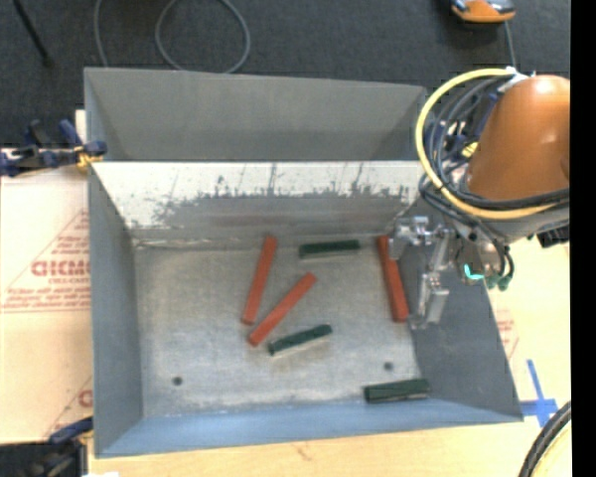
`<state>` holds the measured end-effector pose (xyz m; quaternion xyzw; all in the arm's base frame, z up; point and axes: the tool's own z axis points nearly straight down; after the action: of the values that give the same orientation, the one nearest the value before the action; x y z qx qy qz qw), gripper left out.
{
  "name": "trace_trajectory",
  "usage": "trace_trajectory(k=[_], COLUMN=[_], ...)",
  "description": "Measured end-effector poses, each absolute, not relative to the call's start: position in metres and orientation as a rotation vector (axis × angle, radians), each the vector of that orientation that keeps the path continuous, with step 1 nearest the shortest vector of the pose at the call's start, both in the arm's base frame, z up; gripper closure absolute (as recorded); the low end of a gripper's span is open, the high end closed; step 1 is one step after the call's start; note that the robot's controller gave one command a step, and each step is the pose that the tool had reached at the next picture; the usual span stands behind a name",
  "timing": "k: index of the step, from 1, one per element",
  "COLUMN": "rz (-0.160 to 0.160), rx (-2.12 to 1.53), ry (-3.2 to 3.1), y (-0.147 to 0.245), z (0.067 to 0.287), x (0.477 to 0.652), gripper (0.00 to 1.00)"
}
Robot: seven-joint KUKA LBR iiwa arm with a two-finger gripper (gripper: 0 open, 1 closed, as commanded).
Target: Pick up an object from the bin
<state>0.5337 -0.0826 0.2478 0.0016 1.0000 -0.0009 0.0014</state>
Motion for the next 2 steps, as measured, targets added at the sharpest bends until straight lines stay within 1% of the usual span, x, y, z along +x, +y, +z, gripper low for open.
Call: trace_trajectory(k=[1, 2], rz=[-0.001, -0.003], rx=[0.004, 0.069], ry=[3.147, 3.13], y=[-0.125, -0.151], z=[0.133, 0.151], x=[0.503, 0.559], gripper=[0.0, 0.0])
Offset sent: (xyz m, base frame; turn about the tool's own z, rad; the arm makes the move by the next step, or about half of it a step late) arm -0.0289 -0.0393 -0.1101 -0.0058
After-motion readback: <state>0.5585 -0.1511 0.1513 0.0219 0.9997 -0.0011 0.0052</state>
